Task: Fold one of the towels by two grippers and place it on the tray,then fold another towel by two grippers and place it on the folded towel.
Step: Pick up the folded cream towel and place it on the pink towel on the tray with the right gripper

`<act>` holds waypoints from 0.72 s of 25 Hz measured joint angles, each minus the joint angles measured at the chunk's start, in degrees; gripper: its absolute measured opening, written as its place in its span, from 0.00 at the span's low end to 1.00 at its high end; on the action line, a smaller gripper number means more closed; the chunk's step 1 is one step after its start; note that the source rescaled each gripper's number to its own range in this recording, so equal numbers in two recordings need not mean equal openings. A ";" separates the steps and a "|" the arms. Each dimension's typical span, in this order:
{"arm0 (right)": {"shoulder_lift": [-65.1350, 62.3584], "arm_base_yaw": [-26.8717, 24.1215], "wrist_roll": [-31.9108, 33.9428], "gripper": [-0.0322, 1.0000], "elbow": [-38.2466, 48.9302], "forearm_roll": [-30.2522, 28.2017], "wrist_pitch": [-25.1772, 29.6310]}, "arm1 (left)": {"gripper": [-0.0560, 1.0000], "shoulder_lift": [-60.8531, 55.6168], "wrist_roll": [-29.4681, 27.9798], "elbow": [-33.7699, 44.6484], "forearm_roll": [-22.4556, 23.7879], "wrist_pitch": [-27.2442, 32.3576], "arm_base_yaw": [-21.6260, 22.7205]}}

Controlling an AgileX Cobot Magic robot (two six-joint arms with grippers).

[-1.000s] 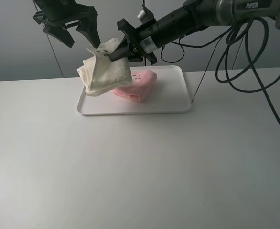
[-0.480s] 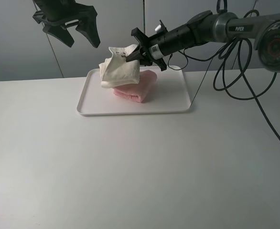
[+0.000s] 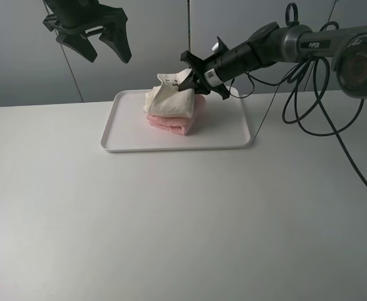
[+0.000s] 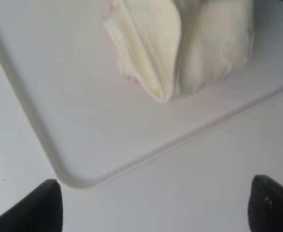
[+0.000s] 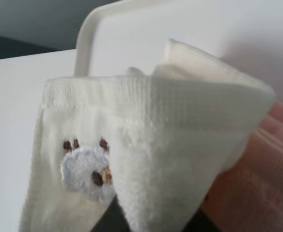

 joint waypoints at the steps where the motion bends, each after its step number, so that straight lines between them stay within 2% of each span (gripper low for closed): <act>1: 0.29 0.00 0.11 0.16 0.00 -0.12 -0.66 | 0.99 0.00 0.00 0.00 0.00 0.00 0.00; 4: 0.44 0.00 0.36 0.17 0.00 -1.30 -2.80 | 0.99 0.00 0.00 0.00 0.00 0.00 0.00; 5: 0.44 0.00 0.36 0.22 0.00 -1.30 -3.48 | 0.99 0.00 0.00 0.00 0.00 0.00 0.00; 6: 0.44 0.00 0.36 0.32 0.00 -1.30 -4.01 | 0.99 -0.02 0.00 0.00 0.00 0.00 0.00; 7: 0.44 0.00 0.23 0.48 0.00 -1.30 -4.31 | 0.99 -0.02 0.00 0.00 0.00 0.00 0.00; 8: 0.44 0.00 0.23 0.69 0.00 -1.35 -4.43 | 0.99 -0.02 0.00 0.00 0.00 0.00 0.00; 9: 0.44 0.00 0.07 0.84 0.00 -1.35 -4.43 | 0.99 -0.02 0.00 0.00 0.00 0.00 0.00; 10: 0.44 0.00 -0.02 0.93 0.00 -1.35 -4.43 | 0.99 -0.02 0.00 0.00 0.00 0.00 0.00; 12: 0.44 -0.10 -0.15 0.99 0.00 -1.35 -3.51 | 0.99 -0.02 0.00 0.00 0.00 0.00 0.00; 15: -0.35 -0.10 -0.15 1.00 0.00 -4.31 -2.30 | 0.99 -0.02 0.00 0.00 0.00 0.00 0.00; 18: -3.74 -0.10 1.19 1.00 0.00 -11.99 -1.77 | 0.99 -0.28 0.32 0.00 0.00 0.00 0.00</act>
